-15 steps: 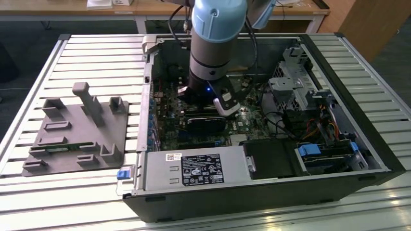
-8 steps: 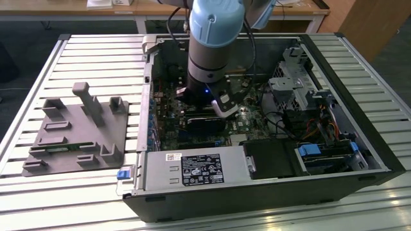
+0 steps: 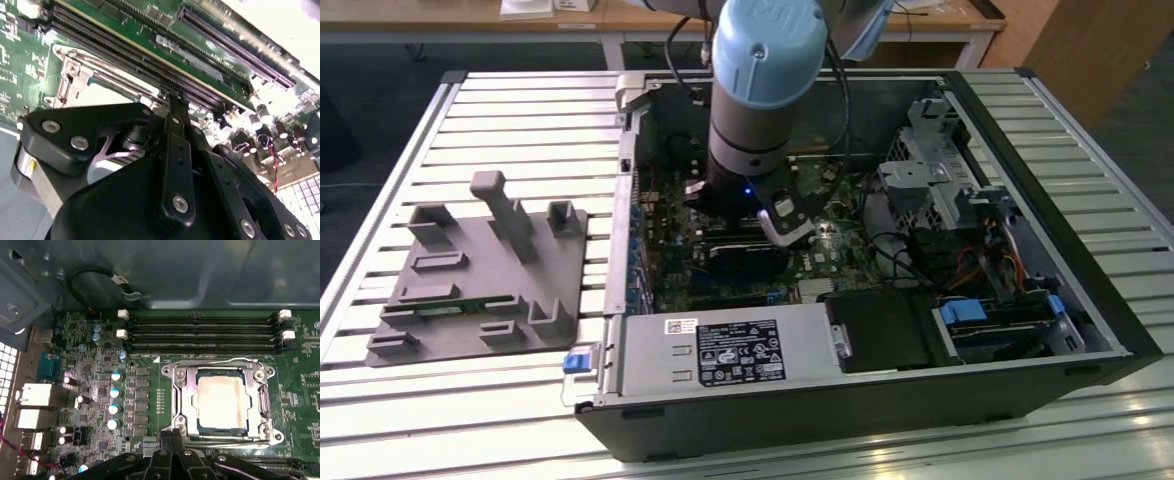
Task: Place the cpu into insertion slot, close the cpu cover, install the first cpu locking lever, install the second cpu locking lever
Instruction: 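Install the second cpu locking lever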
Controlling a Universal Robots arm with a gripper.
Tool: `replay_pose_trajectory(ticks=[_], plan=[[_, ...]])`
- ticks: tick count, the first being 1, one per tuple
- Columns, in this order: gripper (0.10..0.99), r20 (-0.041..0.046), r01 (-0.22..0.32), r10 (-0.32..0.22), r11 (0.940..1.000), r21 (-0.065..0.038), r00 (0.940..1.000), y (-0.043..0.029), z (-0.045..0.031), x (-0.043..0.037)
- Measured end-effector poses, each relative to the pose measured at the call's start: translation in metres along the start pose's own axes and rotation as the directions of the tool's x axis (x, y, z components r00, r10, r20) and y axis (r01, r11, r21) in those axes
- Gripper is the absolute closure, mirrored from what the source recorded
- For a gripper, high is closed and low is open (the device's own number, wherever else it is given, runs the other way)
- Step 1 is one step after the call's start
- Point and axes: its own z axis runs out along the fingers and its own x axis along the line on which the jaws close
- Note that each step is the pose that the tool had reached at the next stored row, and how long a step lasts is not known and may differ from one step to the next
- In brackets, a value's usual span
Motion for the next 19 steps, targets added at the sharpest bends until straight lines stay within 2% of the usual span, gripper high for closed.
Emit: replay_pose_trajectory(ticks=[7, 12, 15, 19], plan=[[0.98, -0.0002, 0.0, 0.0, 0.9999, -0.012, 1.0, -0.001, 0.0035, 0.0032], [0.98, -0.0002, 0.0, 0.0, 0.9999, -0.012, 1.0, -0.001, 0.0036, 0.0034], [0.98, 0.0001, 0.001, -0.001, 0.9999, -0.013, 1.0, 0.0, 0.0006, 0.0035], [0.98, -0.0002, 0.0, 0.0, 0.9999, -0.013, 1.0, 0.0025, -0.008, 0.0039]])
